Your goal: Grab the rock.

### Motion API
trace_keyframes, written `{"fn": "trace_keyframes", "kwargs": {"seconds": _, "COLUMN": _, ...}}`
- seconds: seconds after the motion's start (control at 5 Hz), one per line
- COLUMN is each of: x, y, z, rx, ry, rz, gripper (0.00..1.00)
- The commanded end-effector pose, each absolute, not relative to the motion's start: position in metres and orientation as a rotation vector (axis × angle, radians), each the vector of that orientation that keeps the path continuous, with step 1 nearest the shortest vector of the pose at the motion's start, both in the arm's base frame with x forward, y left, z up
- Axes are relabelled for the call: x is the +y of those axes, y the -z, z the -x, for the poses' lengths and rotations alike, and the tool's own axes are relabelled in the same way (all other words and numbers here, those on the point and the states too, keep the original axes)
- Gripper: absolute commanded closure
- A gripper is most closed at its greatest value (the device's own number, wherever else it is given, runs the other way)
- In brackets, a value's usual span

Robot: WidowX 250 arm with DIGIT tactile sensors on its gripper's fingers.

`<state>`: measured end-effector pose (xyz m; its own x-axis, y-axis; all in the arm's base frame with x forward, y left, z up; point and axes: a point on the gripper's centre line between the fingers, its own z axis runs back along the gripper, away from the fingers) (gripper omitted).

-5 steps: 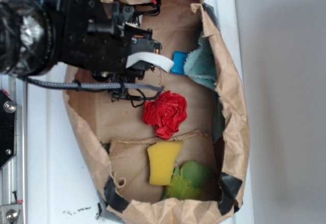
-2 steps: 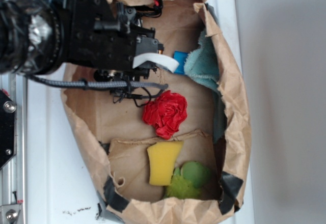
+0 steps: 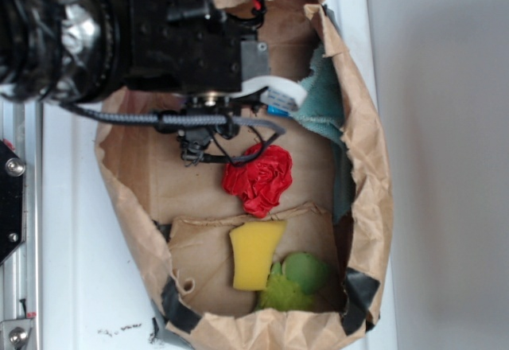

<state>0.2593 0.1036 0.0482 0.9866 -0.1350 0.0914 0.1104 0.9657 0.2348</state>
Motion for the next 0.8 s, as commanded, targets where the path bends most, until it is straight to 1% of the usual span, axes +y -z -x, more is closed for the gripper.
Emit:
{"fn": "trace_keyframes", "kwargs": {"seconds": 0.0, "x": 0.108, "y": -0.131, "z": -0.275, "rx": -0.193, "ry": 0.057, "rz": -0.195, "gripper": 1.00}}
{"fn": "trace_keyframes", "kwargs": {"seconds": 0.2, "x": 0.098, "y": -0.150, "z": -0.275, "rx": -0.195, "ry": 0.057, "rz": -0.158, "gripper": 1.00}}
{"fn": "trace_keyframes", "kwargs": {"seconds": 0.4, "x": 0.089, "y": -0.167, "z": -0.273, "rx": -0.183, "ry": -0.005, "rz": -0.125, "gripper": 1.00}}
{"fn": "trace_keyframes", "kwargs": {"seconds": 0.6, "x": 0.080, "y": -0.179, "z": -0.270, "rx": -0.202, "ry": -0.028, "rz": -0.107, "gripper": 1.00}}
